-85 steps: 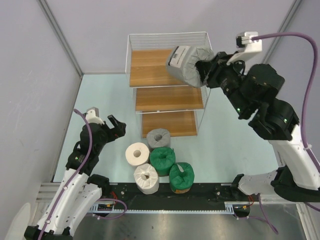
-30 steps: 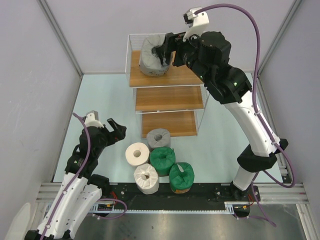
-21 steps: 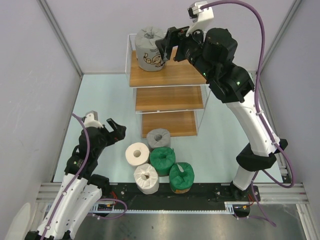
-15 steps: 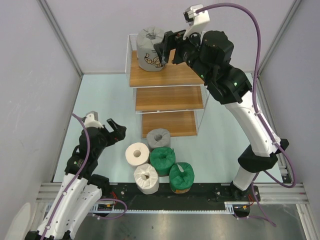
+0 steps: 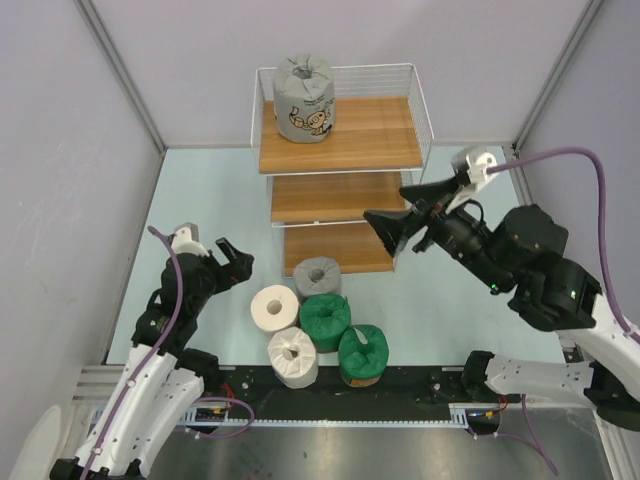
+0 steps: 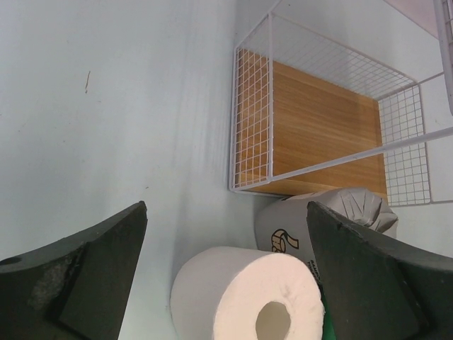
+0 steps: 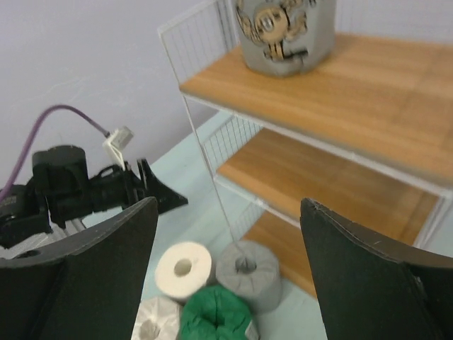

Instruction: Place and organize the paper towels onto the shelf

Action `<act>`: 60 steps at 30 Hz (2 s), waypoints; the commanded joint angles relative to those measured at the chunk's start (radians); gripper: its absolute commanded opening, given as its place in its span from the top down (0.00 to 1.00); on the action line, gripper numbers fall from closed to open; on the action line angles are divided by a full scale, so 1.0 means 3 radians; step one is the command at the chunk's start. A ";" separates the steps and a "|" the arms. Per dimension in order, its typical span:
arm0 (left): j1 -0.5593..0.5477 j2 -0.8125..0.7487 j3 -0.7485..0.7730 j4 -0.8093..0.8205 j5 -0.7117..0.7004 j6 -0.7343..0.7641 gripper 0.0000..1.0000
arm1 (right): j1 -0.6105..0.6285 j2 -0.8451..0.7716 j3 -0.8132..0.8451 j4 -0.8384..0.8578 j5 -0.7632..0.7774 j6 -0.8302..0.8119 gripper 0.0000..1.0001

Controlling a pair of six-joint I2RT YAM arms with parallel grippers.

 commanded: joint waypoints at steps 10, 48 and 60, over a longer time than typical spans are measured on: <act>-0.0016 0.0024 -0.0014 0.0115 0.0128 -0.0057 0.00 | 0.0305 0.0240 -0.1799 0.0429 0.1008 0.1397 0.13; -0.0016 -0.0099 -0.0142 0.0151 0.0205 -0.0021 0.00 | 0.0156 0.1626 -0.2194 0.1607 0.1131 0.1878 0.26; -0.0016 -0.0078 -0.0177 0.0166 0.0184 -0.0011 0.00 | 0.0110 0.1825 -0.2199 0.1684 0.0973 0.1863 0.34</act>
